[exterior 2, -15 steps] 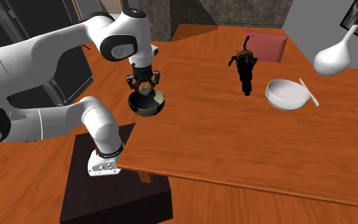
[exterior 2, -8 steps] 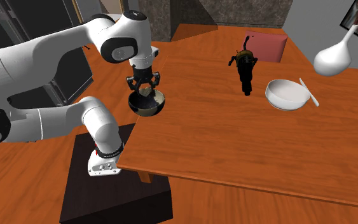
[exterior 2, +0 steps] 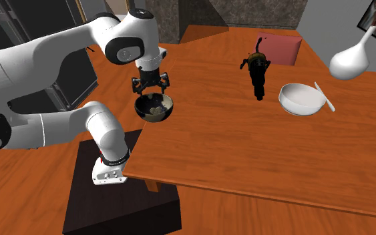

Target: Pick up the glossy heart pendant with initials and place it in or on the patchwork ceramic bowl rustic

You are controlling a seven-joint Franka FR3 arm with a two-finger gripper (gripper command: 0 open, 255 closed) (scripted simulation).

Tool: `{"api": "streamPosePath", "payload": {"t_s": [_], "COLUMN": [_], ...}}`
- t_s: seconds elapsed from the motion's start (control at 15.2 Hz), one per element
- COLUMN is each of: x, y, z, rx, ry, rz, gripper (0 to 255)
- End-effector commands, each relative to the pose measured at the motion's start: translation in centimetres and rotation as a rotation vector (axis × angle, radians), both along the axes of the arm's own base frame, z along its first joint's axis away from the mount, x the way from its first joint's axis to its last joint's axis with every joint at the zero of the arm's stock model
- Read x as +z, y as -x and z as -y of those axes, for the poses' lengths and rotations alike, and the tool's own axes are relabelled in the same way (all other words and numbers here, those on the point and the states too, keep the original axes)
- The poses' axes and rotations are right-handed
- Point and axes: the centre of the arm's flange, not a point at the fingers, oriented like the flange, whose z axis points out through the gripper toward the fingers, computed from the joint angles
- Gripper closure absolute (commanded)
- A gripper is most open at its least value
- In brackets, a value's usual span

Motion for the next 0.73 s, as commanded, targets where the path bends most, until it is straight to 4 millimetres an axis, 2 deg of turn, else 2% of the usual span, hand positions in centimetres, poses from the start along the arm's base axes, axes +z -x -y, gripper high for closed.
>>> {"api": "streamPosePath", "payload": {"t_s": [0.0,0.13,0.66], "x": [2.0,4.3,4.3], "y": [0.0,-0.1,-0.1], "z": [0.4,0.9,0.9], "rx": [0.0,0.0,0.0], "ry": [0.0,0.0,0.0], "rz": [0.0,0.0,0.0], "gripper": [0,0,0]}}
